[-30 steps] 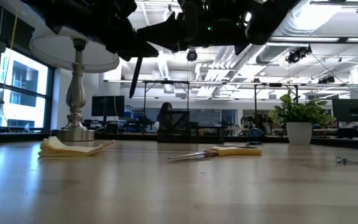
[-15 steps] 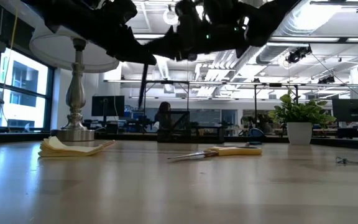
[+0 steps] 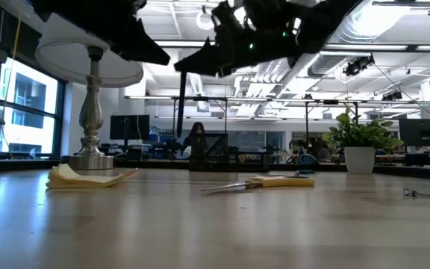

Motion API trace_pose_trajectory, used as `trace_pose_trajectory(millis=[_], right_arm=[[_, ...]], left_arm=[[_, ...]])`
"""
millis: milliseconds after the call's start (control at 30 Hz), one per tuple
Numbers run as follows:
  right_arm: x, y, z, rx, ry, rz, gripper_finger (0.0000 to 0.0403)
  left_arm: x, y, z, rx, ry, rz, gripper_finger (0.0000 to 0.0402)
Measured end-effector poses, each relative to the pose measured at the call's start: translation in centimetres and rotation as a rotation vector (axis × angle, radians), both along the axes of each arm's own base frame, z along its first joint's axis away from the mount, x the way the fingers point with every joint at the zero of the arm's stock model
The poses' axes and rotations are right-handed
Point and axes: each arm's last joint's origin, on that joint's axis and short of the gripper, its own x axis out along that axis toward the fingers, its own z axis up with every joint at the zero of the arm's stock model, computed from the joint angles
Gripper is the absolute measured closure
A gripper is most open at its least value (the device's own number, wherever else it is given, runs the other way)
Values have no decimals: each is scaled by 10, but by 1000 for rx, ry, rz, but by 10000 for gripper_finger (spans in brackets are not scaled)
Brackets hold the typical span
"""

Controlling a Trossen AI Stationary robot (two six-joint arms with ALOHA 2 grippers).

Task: Pick and place office supplies into organizer
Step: Put the pen into the desk organizer

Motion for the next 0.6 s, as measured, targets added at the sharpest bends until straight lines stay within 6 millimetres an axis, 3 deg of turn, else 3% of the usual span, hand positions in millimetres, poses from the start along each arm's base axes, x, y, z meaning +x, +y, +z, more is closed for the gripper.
trace_pose_trajectory(millis=[200, 433, 600], right_arm=[[-14, -13, 32, -122, -79, -79, 370], [-32, -82, 36, -101, -118, -213, 369], [-54, -129, 48, -73, -245, -302, 367]], left_arm=[[-10, -2, 2, -41, 19, 7, 218], [-11, -3, -7, -59, 11, -32, 218], [-10, -3, -7, -34, -16, -41, 218]])
